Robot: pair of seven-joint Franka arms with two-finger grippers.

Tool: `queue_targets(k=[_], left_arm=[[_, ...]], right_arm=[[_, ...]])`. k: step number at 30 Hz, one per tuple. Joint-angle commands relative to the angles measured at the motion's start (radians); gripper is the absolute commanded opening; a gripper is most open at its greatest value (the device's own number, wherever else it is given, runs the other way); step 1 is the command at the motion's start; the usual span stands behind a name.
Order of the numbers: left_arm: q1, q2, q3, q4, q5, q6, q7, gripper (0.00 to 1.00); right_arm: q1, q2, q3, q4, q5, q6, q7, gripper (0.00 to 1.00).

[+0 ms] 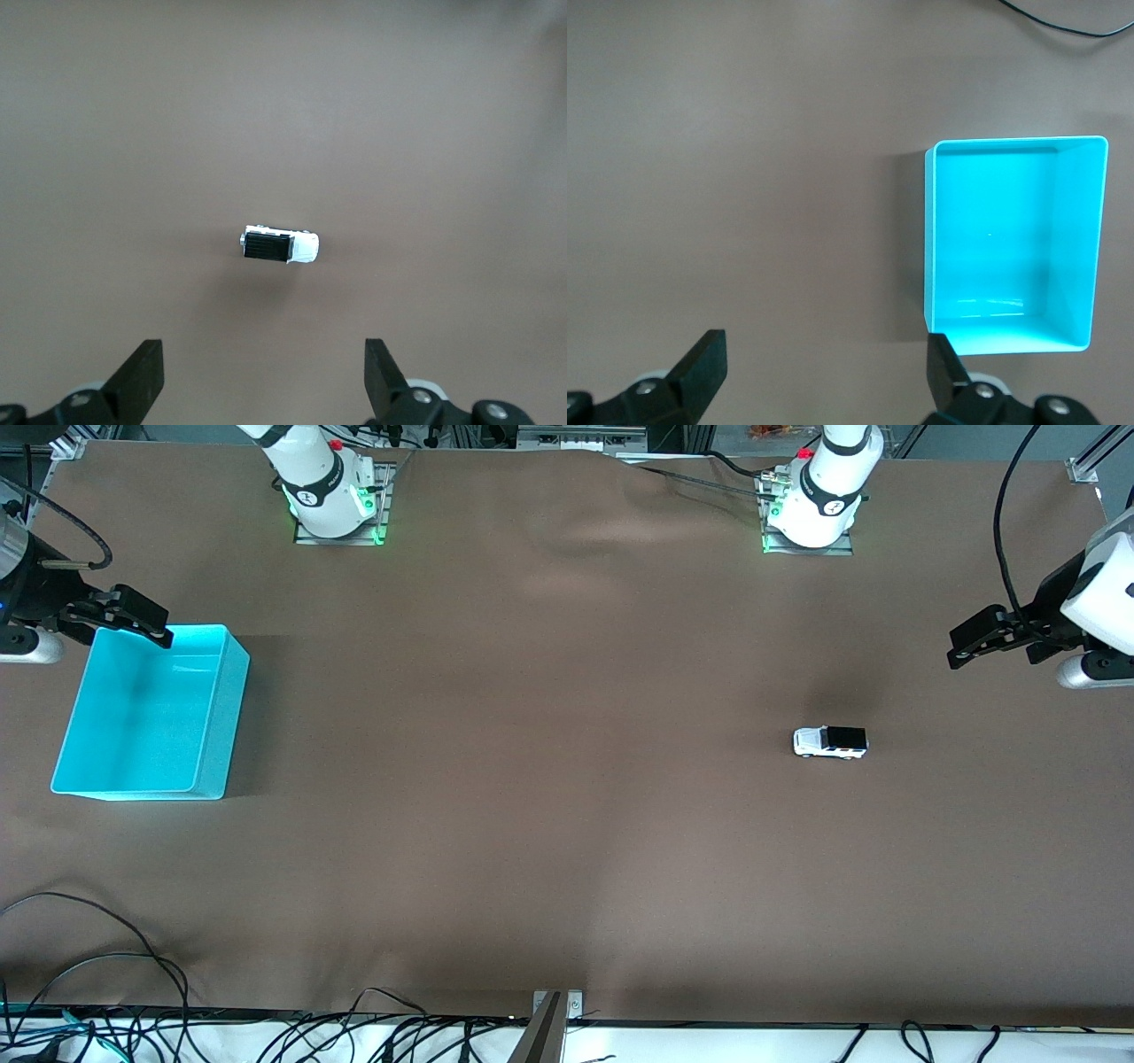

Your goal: Wind and store white jeep toy

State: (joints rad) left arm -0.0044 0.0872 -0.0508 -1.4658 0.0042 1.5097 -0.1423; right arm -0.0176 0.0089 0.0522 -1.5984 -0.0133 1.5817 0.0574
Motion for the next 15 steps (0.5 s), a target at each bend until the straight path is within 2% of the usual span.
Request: queue_targets(k=[1,15], left_arm=[[-0.009,0.019,0.002,0.018,0.025,-0.016,0.007,1.00],[-0.009,0.074,0.003,0.004,0.025,-0.029,0.001,1.00]], right_arm=[[-0.005,0.008,0.003,0.021,-0.016,-0.008,-0.010,1.00],[-0.005,0.008,0.003,0.021,-0.014,-0.009,-0.008,1.00]])
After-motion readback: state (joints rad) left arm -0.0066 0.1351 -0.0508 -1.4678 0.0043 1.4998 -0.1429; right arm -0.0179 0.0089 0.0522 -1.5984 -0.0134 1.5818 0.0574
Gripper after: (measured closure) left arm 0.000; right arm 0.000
